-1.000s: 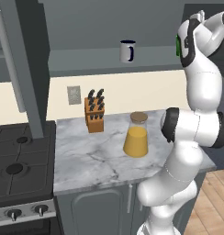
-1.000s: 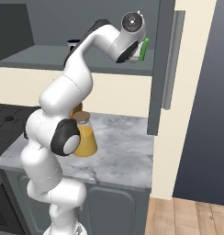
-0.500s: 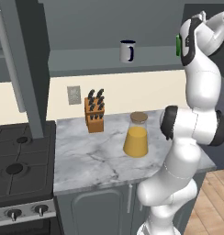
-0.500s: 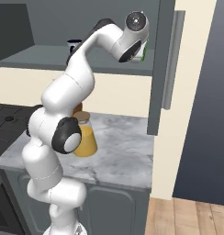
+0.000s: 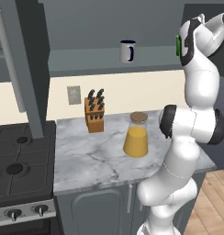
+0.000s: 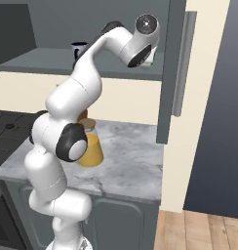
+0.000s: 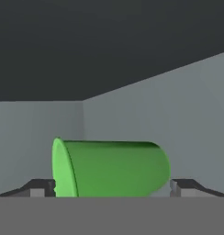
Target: There is a tray on the dining counter. Grab the cup, mug, and pitcher and place them on the tray. The pitcher may be placed next to the tray if it cannot fit the tray.
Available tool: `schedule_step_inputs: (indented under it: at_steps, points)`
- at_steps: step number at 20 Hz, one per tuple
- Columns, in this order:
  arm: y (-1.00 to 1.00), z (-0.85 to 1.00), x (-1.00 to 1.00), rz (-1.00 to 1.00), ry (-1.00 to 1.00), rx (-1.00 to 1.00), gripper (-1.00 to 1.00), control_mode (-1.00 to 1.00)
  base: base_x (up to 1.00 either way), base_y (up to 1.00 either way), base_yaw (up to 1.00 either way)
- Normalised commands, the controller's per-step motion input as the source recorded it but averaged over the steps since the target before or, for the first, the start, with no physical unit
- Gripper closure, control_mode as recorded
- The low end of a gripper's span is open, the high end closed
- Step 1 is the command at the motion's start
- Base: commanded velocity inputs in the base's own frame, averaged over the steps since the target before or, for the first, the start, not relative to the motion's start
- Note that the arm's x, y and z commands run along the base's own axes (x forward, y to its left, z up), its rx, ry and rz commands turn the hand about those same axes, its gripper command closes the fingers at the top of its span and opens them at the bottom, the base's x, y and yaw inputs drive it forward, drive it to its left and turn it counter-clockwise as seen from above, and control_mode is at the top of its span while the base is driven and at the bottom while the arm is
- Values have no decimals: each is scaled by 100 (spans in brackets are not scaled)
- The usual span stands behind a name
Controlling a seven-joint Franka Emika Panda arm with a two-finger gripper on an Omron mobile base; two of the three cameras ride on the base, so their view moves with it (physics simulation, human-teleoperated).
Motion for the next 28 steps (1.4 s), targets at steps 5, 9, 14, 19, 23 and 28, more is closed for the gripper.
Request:
schedule_step_inputs:
  at_steps: [5, 9, 14, 19, 23, 28]
  points:
    - [0, -1, 24, 0, 0, 0, -100, -100, 0, 0, 0]
    - [0, -1, 21, 0, 0, 0, -100, -100, 0, 0, 0]
    - [0, -4, 13, 0, 1, 0, 100, -100, 0, 0, 0]
    - [0, -2, 0, 0, 1, 0, 100, -100, 0, 0, 0]
    - [0, -11, -3, 0, 0, 0, 100, -100, 0, 0, 0]
    - [14, -20, -17, 0, -6, 0, 100, -100, 0, 0, 0]
